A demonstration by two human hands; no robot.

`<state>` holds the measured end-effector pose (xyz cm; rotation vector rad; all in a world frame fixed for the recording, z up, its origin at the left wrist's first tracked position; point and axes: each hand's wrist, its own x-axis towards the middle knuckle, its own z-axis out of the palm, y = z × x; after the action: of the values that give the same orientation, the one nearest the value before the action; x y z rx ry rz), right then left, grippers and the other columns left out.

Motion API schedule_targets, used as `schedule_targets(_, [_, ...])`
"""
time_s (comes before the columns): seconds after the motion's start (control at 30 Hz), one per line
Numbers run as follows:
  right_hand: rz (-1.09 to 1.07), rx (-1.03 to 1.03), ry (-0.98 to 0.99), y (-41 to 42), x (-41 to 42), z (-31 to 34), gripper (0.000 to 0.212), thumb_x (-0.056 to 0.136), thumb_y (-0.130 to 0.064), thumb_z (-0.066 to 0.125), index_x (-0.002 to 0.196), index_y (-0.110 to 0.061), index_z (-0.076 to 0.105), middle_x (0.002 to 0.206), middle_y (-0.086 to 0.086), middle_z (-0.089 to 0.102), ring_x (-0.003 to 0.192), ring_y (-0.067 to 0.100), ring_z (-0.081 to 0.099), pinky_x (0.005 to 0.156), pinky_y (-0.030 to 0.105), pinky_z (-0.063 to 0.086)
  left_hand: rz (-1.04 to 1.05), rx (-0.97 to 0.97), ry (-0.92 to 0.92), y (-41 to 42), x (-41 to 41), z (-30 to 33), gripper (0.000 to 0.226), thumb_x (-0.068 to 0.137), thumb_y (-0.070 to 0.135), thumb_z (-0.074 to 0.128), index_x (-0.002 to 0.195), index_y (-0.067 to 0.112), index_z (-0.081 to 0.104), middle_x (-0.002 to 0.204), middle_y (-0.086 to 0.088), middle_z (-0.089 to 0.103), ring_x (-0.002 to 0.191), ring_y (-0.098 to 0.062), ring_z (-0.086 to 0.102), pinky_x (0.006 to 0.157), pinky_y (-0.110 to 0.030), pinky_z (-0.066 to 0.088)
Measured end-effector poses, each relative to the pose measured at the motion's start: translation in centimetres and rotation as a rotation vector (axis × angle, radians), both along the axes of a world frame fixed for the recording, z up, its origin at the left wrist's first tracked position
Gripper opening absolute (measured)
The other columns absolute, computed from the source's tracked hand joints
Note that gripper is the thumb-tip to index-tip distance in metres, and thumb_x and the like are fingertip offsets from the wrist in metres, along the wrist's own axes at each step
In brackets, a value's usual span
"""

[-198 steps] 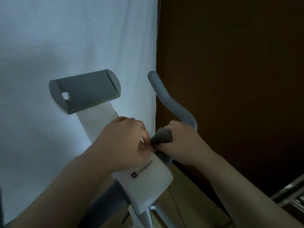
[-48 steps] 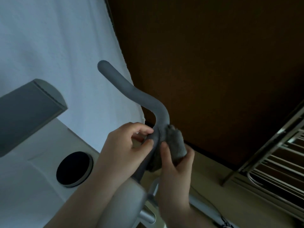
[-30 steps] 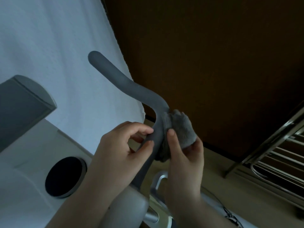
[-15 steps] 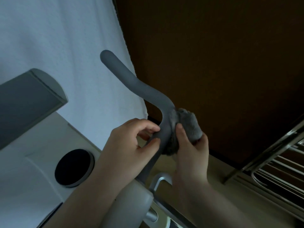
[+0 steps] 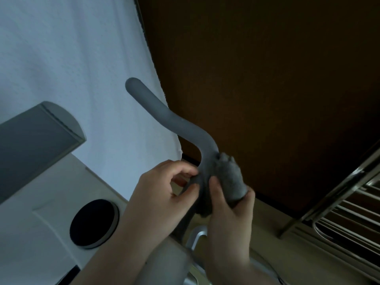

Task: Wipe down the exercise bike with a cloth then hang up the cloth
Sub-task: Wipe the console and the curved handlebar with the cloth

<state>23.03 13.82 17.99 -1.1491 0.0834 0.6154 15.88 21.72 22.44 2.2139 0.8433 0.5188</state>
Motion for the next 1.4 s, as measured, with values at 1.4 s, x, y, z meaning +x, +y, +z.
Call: schedule_targets(1.4, [0.301, -0.591, -1.355, 1.4, 8.0, 1.7, 0.033, 0.074, -0.037, 0.077, 0.1, -0.019, 0.066, 0.097, -0.005, 0.061, 0.086, 0.009, 0.058, 0.068, 0.026, 0.053, 0.086, 0.041, 0.102, 0.5, 0.1, -0.8, 0.01, 0.079, 0.041, 0.067, 0.087, 0.036, 0.067, 0.082, 0.02, 0.066, 0.076, 0.006, 0.059, 0.061, -0.008, 0.046])
